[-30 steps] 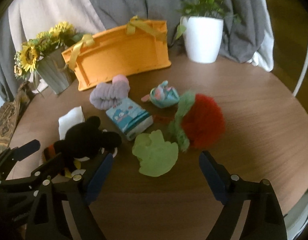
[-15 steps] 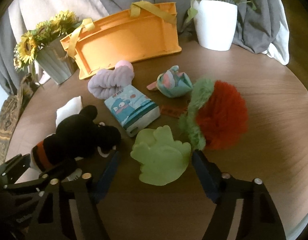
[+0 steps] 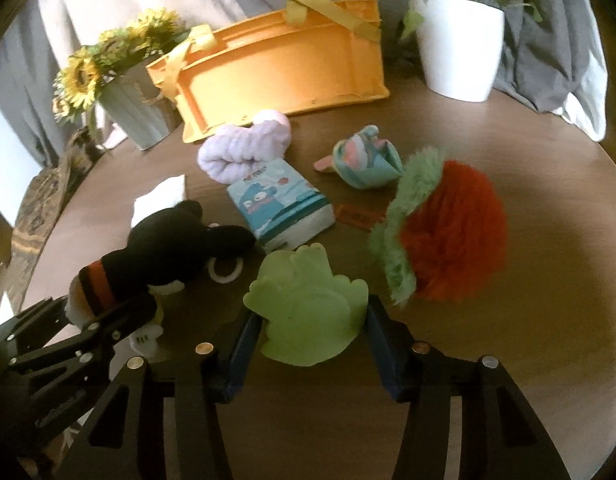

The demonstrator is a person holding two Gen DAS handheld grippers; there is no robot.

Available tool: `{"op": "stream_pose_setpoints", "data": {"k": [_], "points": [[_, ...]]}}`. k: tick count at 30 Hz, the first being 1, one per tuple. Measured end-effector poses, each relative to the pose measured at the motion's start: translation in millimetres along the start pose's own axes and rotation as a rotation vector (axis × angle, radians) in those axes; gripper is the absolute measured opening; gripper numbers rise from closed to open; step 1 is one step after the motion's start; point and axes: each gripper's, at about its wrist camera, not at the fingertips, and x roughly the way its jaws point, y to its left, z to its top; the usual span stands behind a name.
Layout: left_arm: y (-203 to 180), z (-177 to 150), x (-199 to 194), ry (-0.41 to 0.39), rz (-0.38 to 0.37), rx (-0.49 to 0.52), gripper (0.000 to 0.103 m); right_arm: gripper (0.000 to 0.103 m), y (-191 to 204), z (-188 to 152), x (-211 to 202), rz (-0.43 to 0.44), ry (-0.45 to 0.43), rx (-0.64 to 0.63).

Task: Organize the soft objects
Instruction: 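Lift the Mickey plush and green foam hand and carry both over the orange crate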

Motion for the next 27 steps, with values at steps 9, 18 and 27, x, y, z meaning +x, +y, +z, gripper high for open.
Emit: {"op": "stream_pose_setpoints", "data": {"k": [9,18,27], "points": [[-8.8,2.9,-35.7,-0.102,0.056,-0.060,0.046,0.053,5.9,19.5,-29.6,0.073,-0.070,-0.077],[-7.8,21.9,-73.7,-0.223,0.077,-0.064,0.046,0.053,15.5,39.2,-62.8,0.104,-0.153,-0.101],[5.3,54.1,-101.0,-0.335,0.048,-0.034,0.046,0.053,31.6,66.1,-90.6,0.077,-0.257,-0.083]]}}
